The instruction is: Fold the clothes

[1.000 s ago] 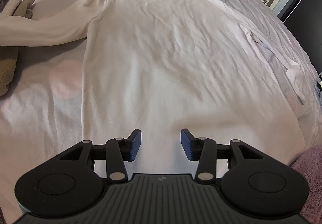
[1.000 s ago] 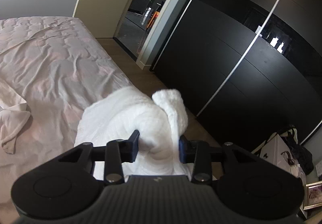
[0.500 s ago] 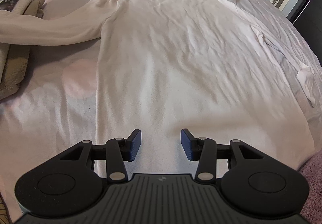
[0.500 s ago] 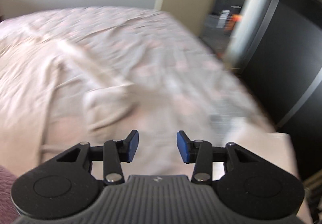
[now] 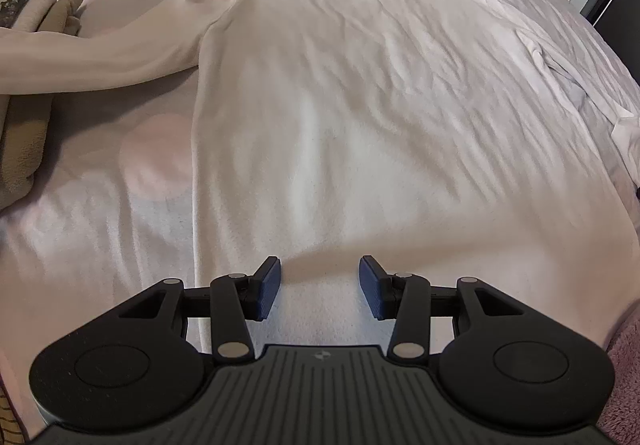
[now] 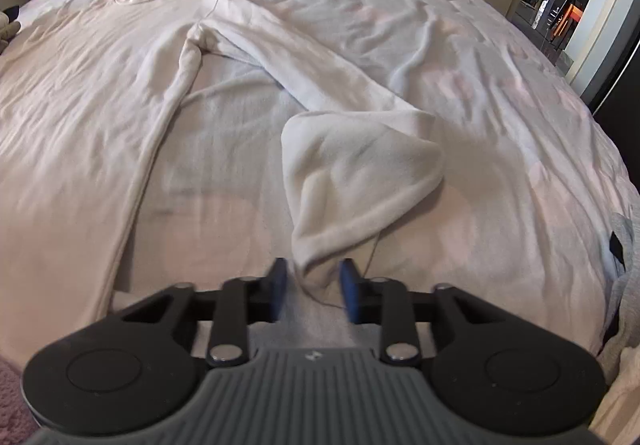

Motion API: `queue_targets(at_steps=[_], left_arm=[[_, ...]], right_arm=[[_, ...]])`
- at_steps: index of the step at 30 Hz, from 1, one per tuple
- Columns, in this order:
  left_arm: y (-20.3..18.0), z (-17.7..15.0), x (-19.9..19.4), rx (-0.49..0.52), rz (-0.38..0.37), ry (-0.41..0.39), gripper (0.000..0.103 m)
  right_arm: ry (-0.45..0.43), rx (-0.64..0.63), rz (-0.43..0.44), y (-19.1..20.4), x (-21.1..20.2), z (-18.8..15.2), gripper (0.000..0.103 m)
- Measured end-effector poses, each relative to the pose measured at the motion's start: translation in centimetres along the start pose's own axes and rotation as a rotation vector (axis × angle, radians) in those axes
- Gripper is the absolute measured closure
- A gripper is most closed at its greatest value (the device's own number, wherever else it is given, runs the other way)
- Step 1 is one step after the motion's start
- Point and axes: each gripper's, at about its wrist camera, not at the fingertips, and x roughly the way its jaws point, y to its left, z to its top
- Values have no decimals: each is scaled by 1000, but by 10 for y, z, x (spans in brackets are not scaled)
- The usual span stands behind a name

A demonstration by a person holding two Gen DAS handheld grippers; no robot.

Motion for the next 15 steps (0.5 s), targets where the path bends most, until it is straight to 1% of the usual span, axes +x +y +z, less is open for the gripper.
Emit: queue_targets(at_steps=[1,3,5,10,12,15], left_arm=[[0,0,0,0,1,1,62],[0,0,1,-2,1,3,62],[1,0,1,-4,0,4,62],[0,-1,1,-1,1,5,62],[0,-1,1,0,0,5,62],[0,-1,1,-2,1,4,62]], right_arm=[[-3,0,-2,-1,-1,1,91],[-23,16,-8,-4,-8,4,93],[-73,70,-8,-16,-23,10,93],[-197,310,-28,-66,-69,20,93],[-202,406,-51,-91,-75,21,93],[-169,541,-105,-130,-67,14,93]])
